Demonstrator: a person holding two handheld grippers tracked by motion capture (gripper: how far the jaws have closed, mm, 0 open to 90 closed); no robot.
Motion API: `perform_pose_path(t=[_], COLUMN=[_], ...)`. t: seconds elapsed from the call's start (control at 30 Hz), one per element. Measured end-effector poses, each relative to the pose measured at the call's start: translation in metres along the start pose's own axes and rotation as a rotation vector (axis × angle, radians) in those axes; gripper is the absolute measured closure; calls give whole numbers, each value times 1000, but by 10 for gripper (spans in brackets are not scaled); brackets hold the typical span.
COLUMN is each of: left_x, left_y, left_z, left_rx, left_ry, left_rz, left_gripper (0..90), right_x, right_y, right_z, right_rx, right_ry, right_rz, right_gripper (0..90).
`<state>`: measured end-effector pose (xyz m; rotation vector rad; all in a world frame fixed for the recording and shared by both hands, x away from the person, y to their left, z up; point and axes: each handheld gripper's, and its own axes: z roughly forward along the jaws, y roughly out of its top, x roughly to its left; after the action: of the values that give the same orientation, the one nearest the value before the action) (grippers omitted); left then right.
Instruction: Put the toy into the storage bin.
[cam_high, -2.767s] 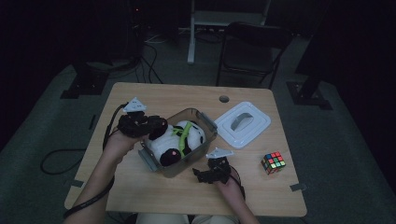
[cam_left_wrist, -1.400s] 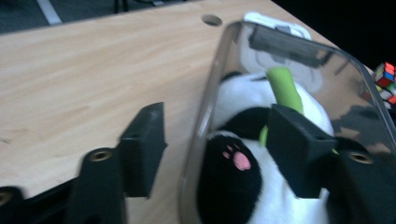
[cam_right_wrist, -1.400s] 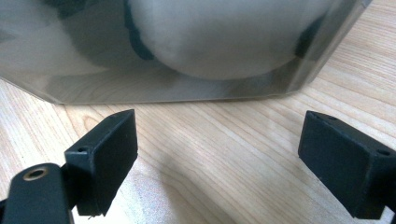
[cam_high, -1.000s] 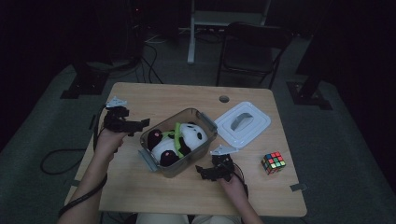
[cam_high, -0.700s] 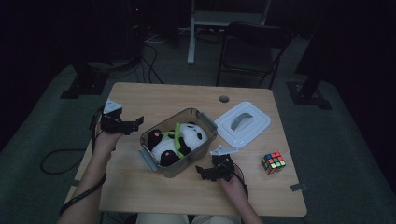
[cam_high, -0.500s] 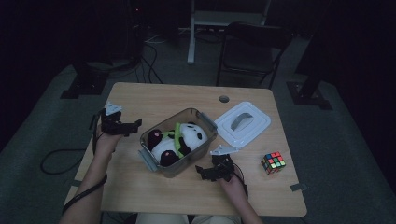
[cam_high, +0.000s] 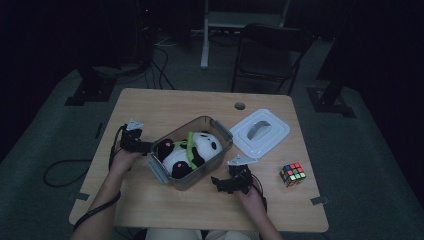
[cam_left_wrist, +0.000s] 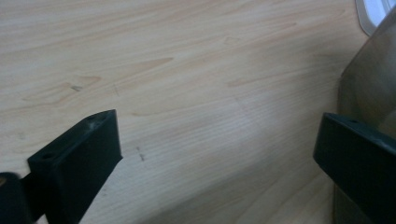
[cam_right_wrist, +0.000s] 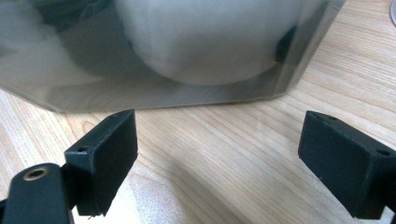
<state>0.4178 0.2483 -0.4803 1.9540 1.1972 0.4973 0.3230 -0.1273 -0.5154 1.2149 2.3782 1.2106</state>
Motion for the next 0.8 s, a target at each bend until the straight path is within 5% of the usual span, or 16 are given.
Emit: perform_pose_path(t=[0.8], left_x=[-54], left_y=[-27], left_z=[-15], left_rx=[33], left_ry=[-103], left_rz=[82], left_gripper=[18], right_x=[-10], right_y=[-8], right_z=[-18], right_rx=[-16], right_ry=[-30], right_rz=[21], right_gripper=[116])
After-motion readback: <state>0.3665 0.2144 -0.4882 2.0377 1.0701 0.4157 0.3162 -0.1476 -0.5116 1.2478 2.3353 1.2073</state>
